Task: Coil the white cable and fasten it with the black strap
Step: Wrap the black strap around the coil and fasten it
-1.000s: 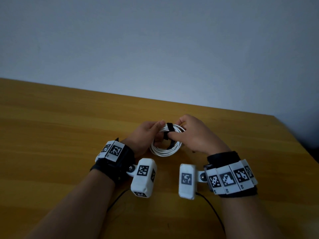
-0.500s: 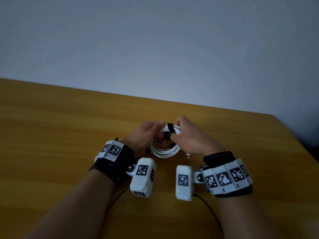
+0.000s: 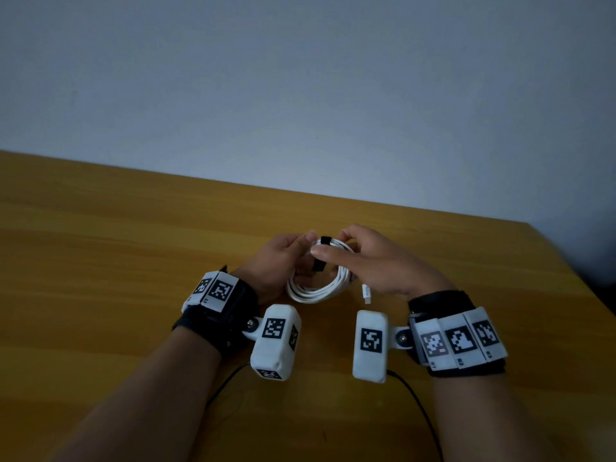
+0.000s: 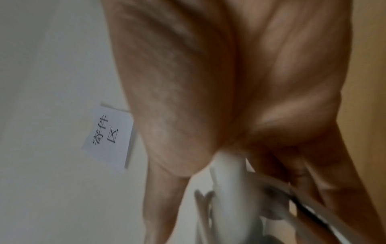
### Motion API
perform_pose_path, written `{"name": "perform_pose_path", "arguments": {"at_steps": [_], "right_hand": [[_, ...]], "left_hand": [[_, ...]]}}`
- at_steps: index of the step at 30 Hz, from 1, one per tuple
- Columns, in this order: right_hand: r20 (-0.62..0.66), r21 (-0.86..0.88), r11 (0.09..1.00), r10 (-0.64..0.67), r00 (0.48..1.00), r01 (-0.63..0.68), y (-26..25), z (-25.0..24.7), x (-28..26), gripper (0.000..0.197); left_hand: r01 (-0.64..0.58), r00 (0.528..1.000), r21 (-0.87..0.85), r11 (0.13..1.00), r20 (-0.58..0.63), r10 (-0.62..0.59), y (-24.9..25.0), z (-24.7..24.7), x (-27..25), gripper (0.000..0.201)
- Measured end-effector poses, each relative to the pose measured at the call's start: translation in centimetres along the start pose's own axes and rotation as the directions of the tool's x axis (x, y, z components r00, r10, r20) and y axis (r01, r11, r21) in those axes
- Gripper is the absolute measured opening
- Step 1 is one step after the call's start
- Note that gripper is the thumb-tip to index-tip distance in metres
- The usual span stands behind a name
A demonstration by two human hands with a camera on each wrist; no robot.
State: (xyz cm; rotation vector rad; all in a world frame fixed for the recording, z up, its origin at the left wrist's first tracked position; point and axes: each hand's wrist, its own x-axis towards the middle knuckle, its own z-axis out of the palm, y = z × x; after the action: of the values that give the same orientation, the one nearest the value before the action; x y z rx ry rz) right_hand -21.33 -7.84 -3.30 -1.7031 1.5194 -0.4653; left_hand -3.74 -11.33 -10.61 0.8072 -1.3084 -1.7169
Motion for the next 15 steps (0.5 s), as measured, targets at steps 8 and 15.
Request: {"name": "perform_pose_path", "arguments": {"at_steps": [8,15], "right_hand": [[0.077,0.57,0.821,-0.007,0.997,-0.039,0.5,-0.4,1.0,0.029],[0.247,0.694,0.719,-0.177,0.953,-0.046,1.1,-1.0,0.5,0.029]], "left_hand": [[-0.013,0.998,-0.054,0.998,-0.059,0.01,0.8,0.5,-0.8,0.051],[-0.011,0.996,-0.088,0.996,-0.092,0.003,1.3,0.8,-1.1,0.068]]}}
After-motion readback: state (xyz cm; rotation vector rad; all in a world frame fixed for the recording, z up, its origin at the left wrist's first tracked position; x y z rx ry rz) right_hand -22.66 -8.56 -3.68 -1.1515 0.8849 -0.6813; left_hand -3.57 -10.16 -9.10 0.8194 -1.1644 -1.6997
